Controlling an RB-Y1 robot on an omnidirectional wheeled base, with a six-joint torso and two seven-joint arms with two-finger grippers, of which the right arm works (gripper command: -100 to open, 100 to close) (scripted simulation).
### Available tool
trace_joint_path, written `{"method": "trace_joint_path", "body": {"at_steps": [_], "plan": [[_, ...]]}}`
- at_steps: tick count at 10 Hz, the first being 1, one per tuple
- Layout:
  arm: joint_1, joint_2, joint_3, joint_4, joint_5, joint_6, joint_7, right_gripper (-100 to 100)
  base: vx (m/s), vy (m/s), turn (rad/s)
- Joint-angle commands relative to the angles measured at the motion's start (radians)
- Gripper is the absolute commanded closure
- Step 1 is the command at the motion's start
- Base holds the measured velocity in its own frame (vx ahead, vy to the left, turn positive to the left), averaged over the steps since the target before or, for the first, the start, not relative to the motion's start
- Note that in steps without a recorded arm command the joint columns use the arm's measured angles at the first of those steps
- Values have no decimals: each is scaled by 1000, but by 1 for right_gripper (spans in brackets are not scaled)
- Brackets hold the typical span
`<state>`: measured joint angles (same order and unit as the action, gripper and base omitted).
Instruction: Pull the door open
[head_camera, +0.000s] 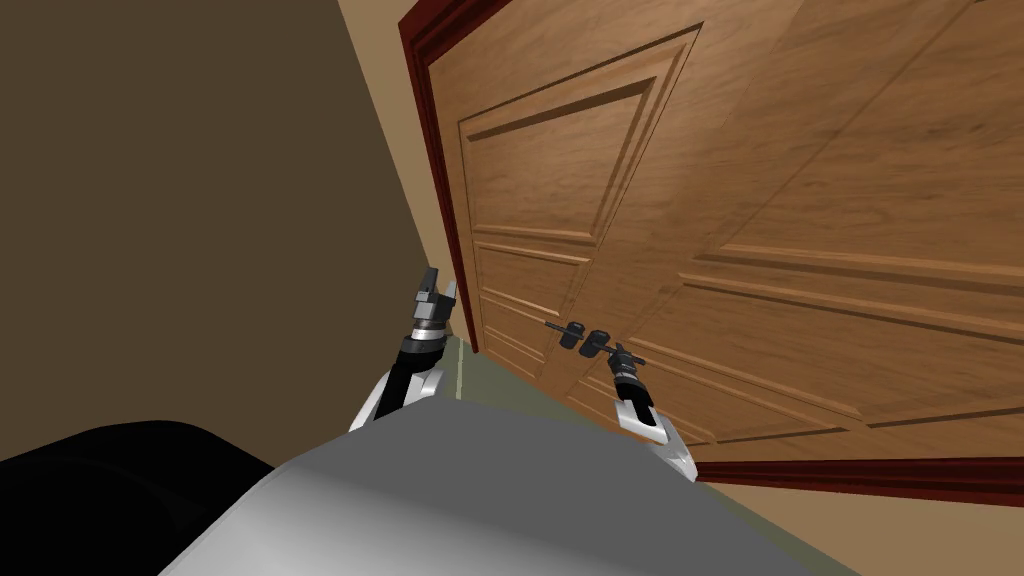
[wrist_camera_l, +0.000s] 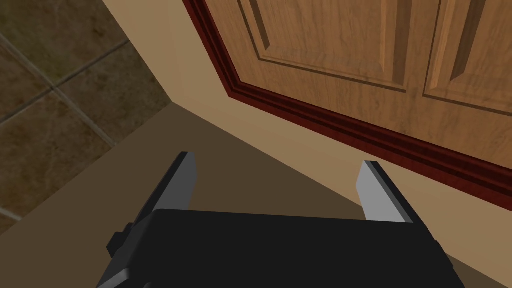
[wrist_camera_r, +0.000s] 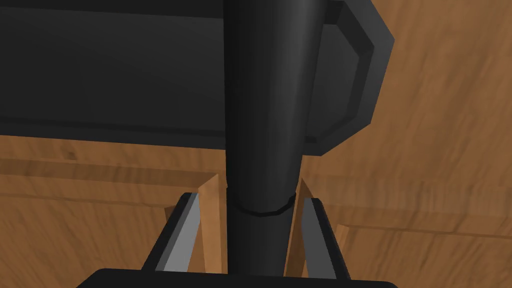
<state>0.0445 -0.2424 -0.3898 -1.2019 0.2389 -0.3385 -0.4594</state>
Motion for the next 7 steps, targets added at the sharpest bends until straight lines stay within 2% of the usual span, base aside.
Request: {"method": "trace_joint_path", "body": {"at_steps": [1,5,7], "plan": [[1,0,-1,0,0,0,1,100,-31,-15,-1],[1,0,-1,0,0,0,1,100,-15,-1,6],[20,-21,-1,7,-3,-5,-14,100,-157,-27,45]]}}
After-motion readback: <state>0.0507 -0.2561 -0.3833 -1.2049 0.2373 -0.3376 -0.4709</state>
